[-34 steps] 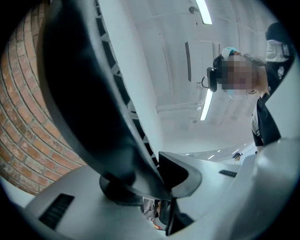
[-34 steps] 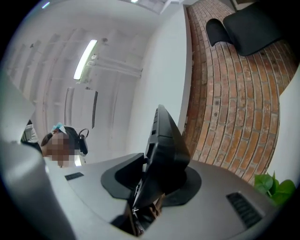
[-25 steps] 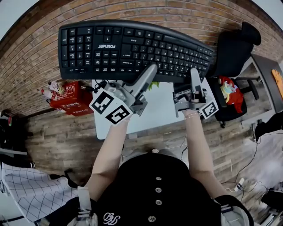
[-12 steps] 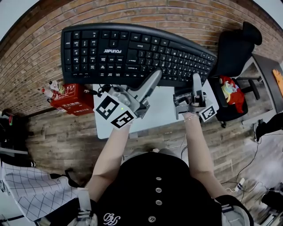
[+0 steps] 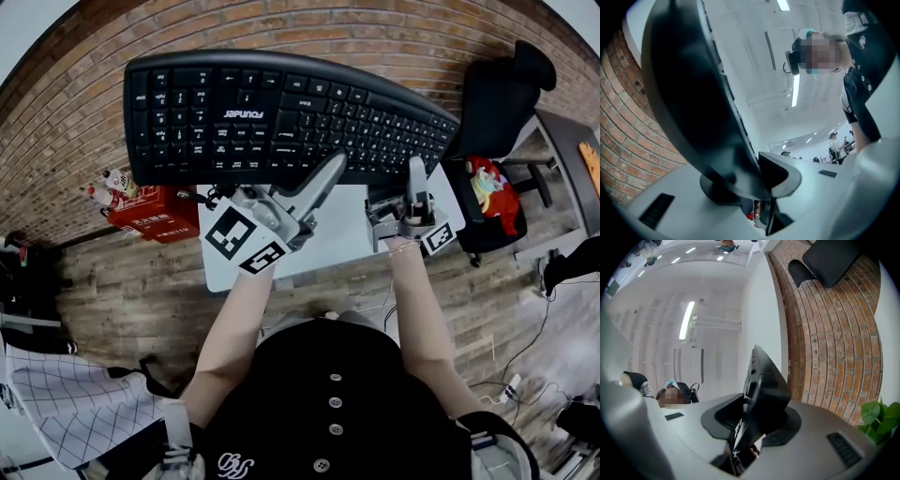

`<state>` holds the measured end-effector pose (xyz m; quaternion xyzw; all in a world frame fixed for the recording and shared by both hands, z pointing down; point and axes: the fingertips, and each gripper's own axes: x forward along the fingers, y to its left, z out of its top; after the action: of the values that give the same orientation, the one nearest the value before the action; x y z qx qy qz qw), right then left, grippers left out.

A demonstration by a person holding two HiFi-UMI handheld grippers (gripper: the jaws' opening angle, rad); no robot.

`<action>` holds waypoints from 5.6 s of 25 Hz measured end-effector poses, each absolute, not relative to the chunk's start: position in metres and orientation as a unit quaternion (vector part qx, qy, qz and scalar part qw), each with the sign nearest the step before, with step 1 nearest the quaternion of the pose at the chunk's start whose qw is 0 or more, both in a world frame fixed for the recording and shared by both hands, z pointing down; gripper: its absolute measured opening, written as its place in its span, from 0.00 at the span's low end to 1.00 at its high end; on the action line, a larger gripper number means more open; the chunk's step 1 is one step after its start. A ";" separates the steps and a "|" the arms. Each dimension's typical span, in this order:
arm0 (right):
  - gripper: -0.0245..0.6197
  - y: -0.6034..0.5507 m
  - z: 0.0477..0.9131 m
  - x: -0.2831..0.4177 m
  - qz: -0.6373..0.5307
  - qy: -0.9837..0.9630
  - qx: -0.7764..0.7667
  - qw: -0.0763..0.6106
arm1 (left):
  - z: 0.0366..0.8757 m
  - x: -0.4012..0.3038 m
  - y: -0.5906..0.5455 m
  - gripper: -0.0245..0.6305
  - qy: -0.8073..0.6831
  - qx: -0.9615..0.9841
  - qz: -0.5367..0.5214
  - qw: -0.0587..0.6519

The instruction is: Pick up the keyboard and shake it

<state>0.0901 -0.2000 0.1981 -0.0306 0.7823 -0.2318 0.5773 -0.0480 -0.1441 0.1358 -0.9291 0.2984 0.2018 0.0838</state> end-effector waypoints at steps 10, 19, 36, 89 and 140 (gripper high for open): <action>0.22 -0.194 0.193 0.093 -0.216 0.783 -0.079 0.578 | 0.138 -0.054 -0.151 0.23 0.289 -0.930 0.222 0.044; 0.22 -0.181 0.166 0.103 -0.165 0.800 -0.155 0.556 | 0.133 -0.056 -0.163 0.24 0.236 -0.930 0.280 -0.014; 0.21 -0.141 0.109 0.095 -0.103 0.829 -0.234 0.497 | 0.119 -0.069 -0.162 0.24 0.130 -0.907 0.391 -0.085; 0.21 -0.111 0.122 0.085 -0.068 0.853 -0.265 0.445 | 0.157 -0.071 -0.148 0.23 0.083 -0.882 0.438 -0.154; 0.22 -0.084 0.474 0.131 -0.485 0.687 -0.408 0.355 | 0.486 -0.030 -0.086 0.23 0.321 -0.755 0.246 -0.516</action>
<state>0.1314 -0.0845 0.4741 -0.4085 0.6869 -0.4848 0.3553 -0.0301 -0.0860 0.4865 -0.7551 0.3209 0.2461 -0.5161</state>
